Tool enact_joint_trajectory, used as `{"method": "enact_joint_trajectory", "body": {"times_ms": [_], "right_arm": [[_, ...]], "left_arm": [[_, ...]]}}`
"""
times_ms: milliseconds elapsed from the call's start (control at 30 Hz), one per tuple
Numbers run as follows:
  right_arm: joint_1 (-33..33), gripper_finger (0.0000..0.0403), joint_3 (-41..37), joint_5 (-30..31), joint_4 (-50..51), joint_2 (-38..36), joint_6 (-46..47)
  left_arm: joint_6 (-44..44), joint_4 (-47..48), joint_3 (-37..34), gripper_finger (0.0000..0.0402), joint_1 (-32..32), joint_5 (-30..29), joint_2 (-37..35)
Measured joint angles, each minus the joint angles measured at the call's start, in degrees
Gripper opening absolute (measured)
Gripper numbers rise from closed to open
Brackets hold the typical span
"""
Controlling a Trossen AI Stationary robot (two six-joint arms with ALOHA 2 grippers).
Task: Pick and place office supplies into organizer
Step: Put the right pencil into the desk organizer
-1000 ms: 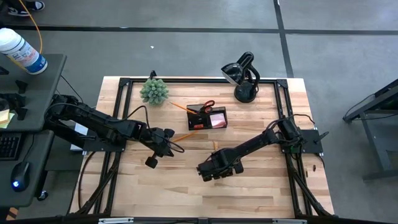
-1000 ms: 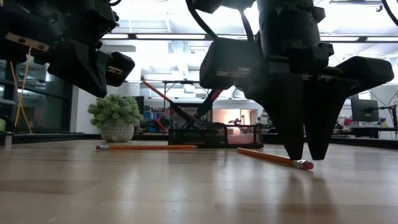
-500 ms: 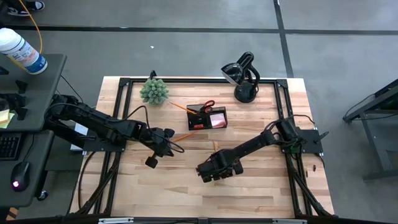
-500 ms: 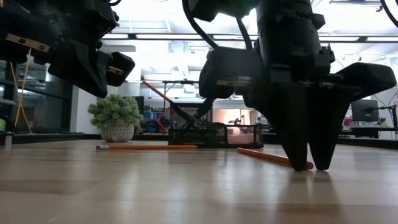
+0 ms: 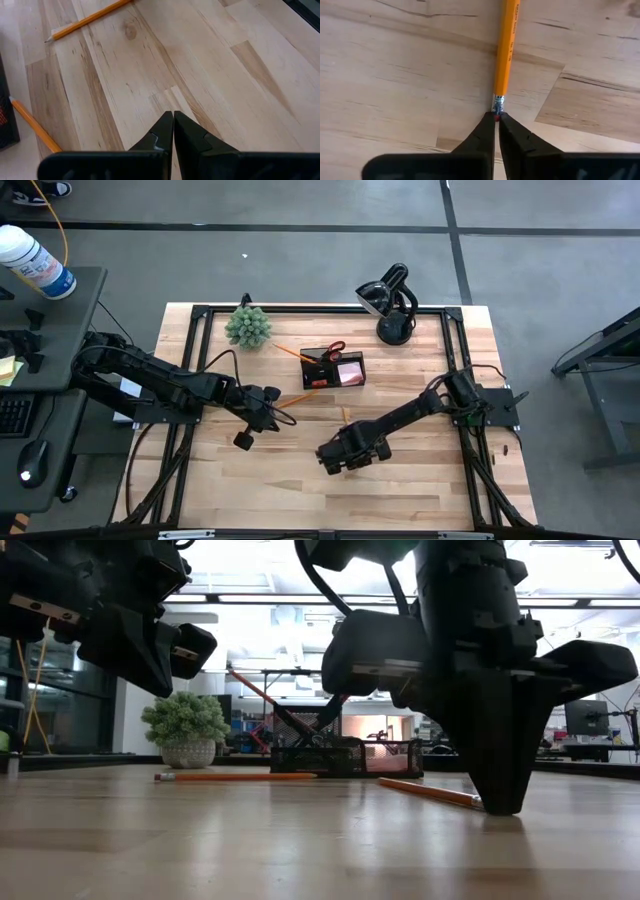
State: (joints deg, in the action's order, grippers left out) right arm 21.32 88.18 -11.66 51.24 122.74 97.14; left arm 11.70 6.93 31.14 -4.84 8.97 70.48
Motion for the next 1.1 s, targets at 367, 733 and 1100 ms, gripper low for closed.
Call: {"method": "enact_joint_trajectory", "body": {"times_ms": [367,733,1100], "right_arm": [[0.2,0.0004,0.0,2.0,0.1,0.0,-0.1],[2.0,0.0001,2.6,4.2,2.4,-1.1,-0.5],[2.9,0.0000,10.9,9.3,8.9,-1.2,-3.0]], "left_arm": [[0.0,0.0,0.0,0.0005,0.0,0.0,0.0],[0.0,0.0,0.0,0.0005,0.0,-0.7,0.0],[0.9,-0.3,0.0,0.0005,0.0,-1.4,0.0]]}}
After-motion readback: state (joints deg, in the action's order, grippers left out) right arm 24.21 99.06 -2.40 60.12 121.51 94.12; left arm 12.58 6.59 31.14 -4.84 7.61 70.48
